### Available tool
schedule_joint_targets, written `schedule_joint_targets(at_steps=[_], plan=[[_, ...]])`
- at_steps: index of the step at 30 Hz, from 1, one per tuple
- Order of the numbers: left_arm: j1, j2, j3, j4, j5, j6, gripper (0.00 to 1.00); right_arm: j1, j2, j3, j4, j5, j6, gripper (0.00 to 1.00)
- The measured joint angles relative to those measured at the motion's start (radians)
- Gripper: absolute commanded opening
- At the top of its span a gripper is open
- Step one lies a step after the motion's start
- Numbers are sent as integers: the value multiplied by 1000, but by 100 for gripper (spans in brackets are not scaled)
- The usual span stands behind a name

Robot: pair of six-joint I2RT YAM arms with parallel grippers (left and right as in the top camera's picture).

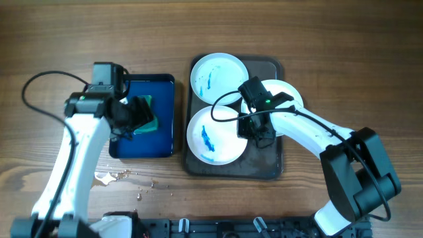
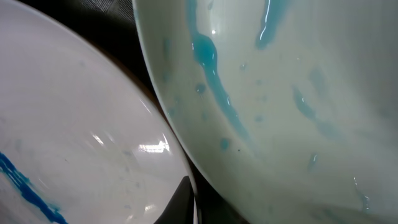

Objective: Clean dirty plates on tray and stack at the side
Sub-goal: 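Grasp the rim of the right white plate with the right gripper, then grasp the green sponge in the blue tray with the left gripper and lift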

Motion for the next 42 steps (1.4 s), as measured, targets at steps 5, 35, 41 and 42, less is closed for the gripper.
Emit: schedule_joint_targets(at_steps=[5, 35, 41, 42], plan=[[0, 215, -3, 161, -78, -26, 53, 0, 0, 0, -1, -4, 8, 4], [-100, 411, 15, 150, -159, -34, 39, -1, 0, 0, -5, -8, 11, 6], [-100, 386, 9, 111, -131, -52, 57, -1, 0, 0, -6, -8, 11, 8], [-100, 370, 9, 92, -125, -53, 61, -1, 0, 0, -7, -8, 12, 9]])
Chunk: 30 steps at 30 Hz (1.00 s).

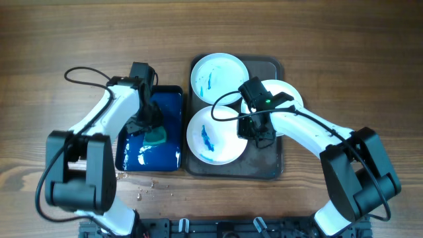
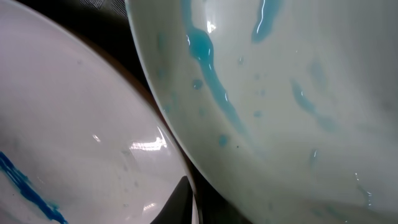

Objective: Clean dirty plates on tray and stack at the side
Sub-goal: 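Grasp the green sponge in the blue tray with the left gripper and lift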

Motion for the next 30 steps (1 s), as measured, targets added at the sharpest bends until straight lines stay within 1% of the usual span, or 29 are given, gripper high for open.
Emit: schedule_joint_targets(at_steps=[1, 3, 5, 8, 9, 13, 14, 18, 20, 23, 24, 26, 30], plan=[[0, -24, 0, -14, 5, 0, 64, 0, 0, 0, -1, 0, 2, 9], [0, -107, 1, -22, 16, -3, 64, 0, 0, 0, -1, 0, 3, 10], [-1, -154, 5, -29, 23, -3, 64, -1, 0, 0, -2, 0, 3, 10], [-4, -159, -7, 0, 26, -3, 59, -1, 0, 0, -2, 0, 3, 11], [-8, -158, -29, 38, 27, -3, 52, -1, 0, 0, -2, 1, 3, 12], [-15, -122, -143, 174, 34, -11, 35, -1, 1, 0, -2, 4, 3, 13], [-15, -107, -175, 212, 34, -13, 33, -1, 1, 0, -2, 4, 3, 13], [-16, -107, -187, 240, 35, -15, 22, -1, 1, 0, -2, 5, 3, 13], [-16, -107, -188, 243, 35, -16, 4, -1, 1, 0, -2, 5, 3, 13], [-16, -92, -187, 248, 35, -19, 4, -1, 1, 0, -2, 8, 3, 13], [-16, -86, -187, 248, 35, -19, 4, -1, 1, 0, -2, 8, 3, 16], [-16, -80, -180, 234, 35, -14, 4, -1, 1, 0, -2, 8, 4, 18], [-16, -79, -111, 50, 35, 27, 4, -1, 1, 0, -3, 12, 6, 21]])
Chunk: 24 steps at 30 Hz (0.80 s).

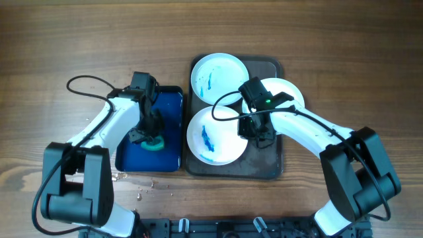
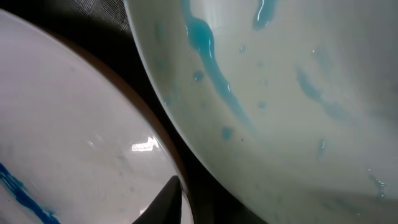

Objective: Clean dirty plates on tray and stack at the side
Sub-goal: 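Grasp the green sponge in the blue tray with the left gripper and lift, then scrub the plate held by the right gripper with the left-held sponge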

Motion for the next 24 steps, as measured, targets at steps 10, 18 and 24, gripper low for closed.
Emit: schedule_joint_targets(at_steps=[10, 18, 24], plan=[[-3, -211, 47, -55, 84, 13, 4, 0, 0, 0, -1, 0, 0, 23], [-153, -211, 49, 63, 179, -55, 4, 0, 0, 0, -1, 0, 0, 24], [-349, -90, 51, 159, 206, -227, 4, 0, 0, 0, -1, 0, 0, 24]])
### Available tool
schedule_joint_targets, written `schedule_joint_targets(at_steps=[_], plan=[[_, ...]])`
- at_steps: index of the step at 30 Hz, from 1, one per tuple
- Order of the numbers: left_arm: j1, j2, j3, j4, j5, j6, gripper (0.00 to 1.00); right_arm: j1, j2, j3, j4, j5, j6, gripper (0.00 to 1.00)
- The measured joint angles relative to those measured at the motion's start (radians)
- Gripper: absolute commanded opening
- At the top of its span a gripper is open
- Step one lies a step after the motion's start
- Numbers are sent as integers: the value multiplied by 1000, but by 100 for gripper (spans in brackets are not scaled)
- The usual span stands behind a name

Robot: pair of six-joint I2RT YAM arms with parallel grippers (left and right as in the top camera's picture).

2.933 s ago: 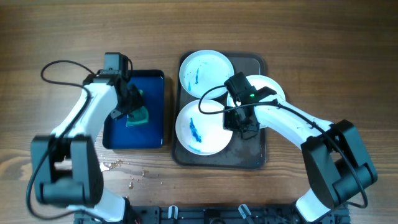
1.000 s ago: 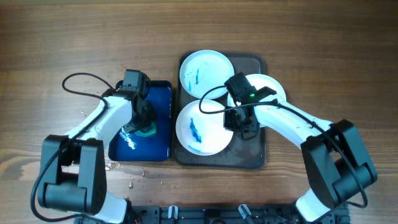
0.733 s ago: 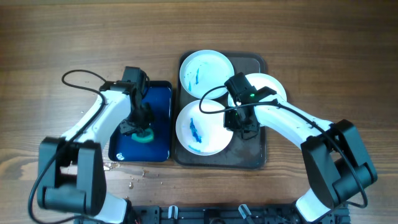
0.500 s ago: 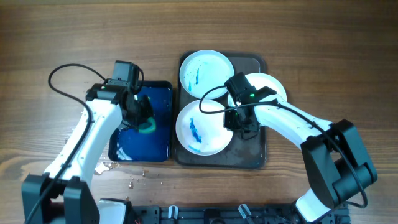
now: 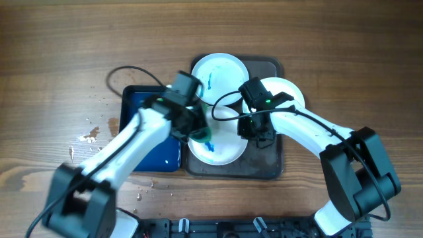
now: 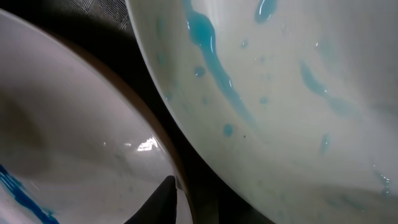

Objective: Clean dirty plates on tray and stack at the side
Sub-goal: 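Scrub the plate held by the right gripper with the left-held sponge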

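Note:
Three white plates smeared with blue lie on the dark tray (image 5: 264, 168): a back plate (image 5: 219, 74), a right plate (image 5: 285, 91) and a front plate (image 5: 223, 151). My left gripper (image 5: 201, 129) is shut on a green sponge (image 5: 207, 136) and sits over the front plate's left part. My right gripper (image 5: 259, 137) is at the front plate's right rim. In the right wrist view one of its fingertips (image 6: 163, 200) lies on the inside of the front plate (image 6: 62, 124); the other is hidden under the rim. The right plate (image 6: 298, 93) fills that view's right side.
A blue tray of water (image 5: 149, 155) lies left of the dark tray. Water drops (image 5: 89, 135) spot the wood to the left and near the front edge (image 5: 142, 192). A black cable loops over the tray's left side.
My left gripper, with the sponge, was in the blue water tray and is now over the front plate on the dark tray. The right gripper holds the same place.
My left gripper first held the sponge over the blue tray. Then the sponge was down in the water, then nearer the tray's front. Now it is on the front plate. My right gripper stayed at that plate's rim throughout.

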Motion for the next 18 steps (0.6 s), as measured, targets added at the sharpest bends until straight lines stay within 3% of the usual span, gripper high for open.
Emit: schedule_joint_targets(at_steps=[5, 10, 14, 18], plan=[[-57, 189, 2, 98, 58, -122, 4, 0, 0, 0, 0, 0, 0, 23], [-54, 195, 29, -5, -18, -182, 4, 0, 0, 0, 2, -2, 0, 24], [-54, 195, 32, -34, -73, -163, 4, 0, 0, 0, 3, -4, 0, 24], [-68, 196, 24, 60, -27, -129, 4, -2, 0, 0, 2, 0, 0, 24]])
